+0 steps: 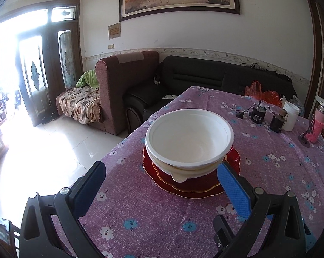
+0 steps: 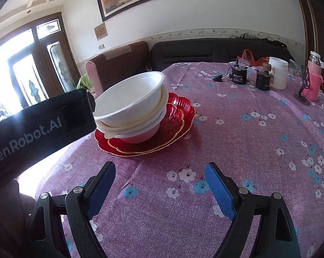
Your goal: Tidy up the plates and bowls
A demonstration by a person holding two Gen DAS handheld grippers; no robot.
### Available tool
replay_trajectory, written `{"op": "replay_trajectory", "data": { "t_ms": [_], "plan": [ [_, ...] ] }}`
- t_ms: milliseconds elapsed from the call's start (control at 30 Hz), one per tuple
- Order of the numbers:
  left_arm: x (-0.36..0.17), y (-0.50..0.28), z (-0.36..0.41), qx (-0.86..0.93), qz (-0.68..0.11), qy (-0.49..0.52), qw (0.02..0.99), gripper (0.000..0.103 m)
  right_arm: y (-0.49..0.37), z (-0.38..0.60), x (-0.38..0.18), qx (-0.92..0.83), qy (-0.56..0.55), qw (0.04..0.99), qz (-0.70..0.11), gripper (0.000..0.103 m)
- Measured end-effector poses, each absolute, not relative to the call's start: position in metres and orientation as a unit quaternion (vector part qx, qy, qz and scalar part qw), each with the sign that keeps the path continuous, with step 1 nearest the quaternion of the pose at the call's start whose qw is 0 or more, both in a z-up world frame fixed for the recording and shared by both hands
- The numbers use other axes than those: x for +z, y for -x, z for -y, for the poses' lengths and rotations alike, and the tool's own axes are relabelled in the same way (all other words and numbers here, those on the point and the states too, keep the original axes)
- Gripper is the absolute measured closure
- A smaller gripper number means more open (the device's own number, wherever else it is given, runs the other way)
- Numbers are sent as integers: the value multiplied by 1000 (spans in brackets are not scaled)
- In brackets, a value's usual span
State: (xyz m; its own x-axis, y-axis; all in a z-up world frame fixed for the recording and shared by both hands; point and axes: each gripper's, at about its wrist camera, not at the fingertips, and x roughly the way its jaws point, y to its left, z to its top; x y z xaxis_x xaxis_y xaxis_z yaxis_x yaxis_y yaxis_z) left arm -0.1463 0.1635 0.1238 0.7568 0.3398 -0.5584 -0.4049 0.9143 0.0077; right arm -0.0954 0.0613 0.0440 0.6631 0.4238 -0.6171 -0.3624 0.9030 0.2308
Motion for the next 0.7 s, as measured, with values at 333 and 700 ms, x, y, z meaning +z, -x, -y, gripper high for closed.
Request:
{"op": "replay_trajectory", "data": {
  "t_ms": [333,700],
  "plan": [
    [120,149,-177,191,-276,79,939,0,89,-73,44,217,-21,909,-356,14],
    [138,166,-172,180,-225,68,955,0,87,-81,46,219,-8,911,-350,14]
  ]
}}
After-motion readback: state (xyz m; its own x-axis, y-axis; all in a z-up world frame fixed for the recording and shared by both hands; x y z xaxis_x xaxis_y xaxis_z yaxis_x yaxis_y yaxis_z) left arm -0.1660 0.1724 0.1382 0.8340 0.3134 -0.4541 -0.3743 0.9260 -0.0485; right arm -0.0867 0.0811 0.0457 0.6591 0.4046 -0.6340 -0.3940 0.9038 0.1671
